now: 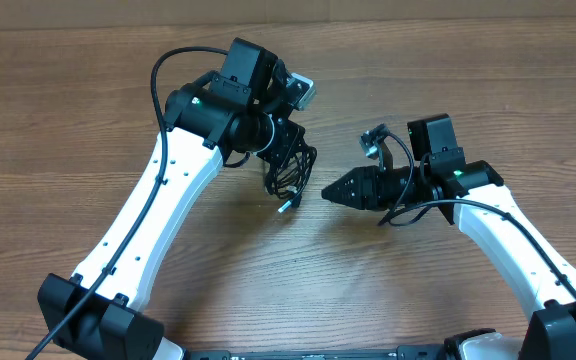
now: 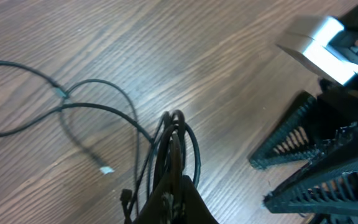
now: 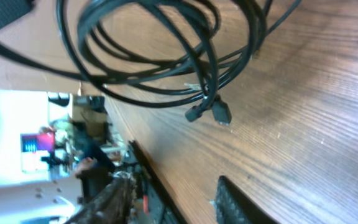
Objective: Untangle cables
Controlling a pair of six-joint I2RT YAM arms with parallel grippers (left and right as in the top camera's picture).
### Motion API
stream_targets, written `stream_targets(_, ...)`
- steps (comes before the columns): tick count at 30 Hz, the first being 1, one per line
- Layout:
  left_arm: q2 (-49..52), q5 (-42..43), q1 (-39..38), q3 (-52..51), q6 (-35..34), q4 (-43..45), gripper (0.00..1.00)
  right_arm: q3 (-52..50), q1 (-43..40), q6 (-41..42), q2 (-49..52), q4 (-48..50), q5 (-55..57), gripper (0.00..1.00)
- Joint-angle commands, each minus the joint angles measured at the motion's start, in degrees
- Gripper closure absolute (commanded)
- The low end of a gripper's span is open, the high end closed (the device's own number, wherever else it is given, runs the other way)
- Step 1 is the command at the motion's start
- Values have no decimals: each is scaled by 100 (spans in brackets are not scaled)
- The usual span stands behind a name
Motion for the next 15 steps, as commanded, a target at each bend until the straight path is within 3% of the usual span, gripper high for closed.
stream_targets(1, -151, 686, 13, 105, 326, 13, 96, 26, -11, -24, -4, 280, 33, 51)
stream_targets(6, -151, 1784, 26, 107, 1217, -164, 96, 24, -11, -26, -4, 835, 208, 48)
stream_targets(11, -153, 2004, 190, 109, 1657, -452, 96, 24, -17, -149, -4, 1150, 1029, 48)
stream_targets(15, -153, 2542, 507, 109, 1956, -662, 96, 24, -17, -358, -4, 1344, 973, 54)
